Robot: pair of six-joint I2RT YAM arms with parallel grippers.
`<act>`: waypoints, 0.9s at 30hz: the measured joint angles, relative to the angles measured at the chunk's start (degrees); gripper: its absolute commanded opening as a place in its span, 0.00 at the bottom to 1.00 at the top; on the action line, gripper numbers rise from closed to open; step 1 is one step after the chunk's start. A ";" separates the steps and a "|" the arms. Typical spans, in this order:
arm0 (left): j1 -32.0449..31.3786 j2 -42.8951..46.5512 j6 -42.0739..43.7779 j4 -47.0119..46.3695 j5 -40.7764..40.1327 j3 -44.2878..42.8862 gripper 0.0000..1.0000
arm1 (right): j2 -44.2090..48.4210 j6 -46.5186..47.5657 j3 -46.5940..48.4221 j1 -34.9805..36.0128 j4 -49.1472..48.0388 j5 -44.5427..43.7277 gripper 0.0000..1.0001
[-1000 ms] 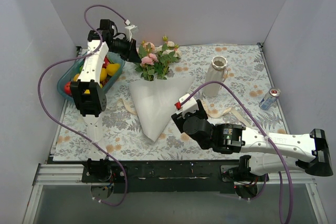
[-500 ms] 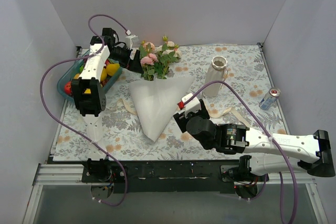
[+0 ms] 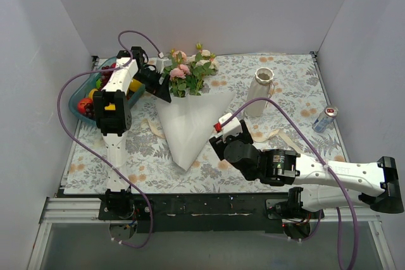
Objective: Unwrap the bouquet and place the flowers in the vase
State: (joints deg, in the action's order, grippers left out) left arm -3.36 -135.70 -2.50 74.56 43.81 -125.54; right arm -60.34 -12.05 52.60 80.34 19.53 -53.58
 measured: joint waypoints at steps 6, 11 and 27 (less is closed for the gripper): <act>-0.02 -0.02 2.91 2.05 0.02 1.22 0.22 | -0.57 0.00 0.00 0.00 0.02 0.02 0.73; -0.02 -0.02 3.58 2.21 0.17 1.22 0.06 | -0.68 -0.04 -0.85 0.00 -0.11 -0.02 0.73; -0.98 3.26 -0.50 2.78 0.94 -3.96 0.00 | -0.61 -1.51 -1.95 0.00 0.02 -0.07 0.72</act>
State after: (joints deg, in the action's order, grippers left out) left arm -4.34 -132.44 -3.01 77.34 44.75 -129.49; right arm -60.95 -13.56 50.65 80.34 19.55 -53.65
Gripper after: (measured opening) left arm 0.010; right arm 0.722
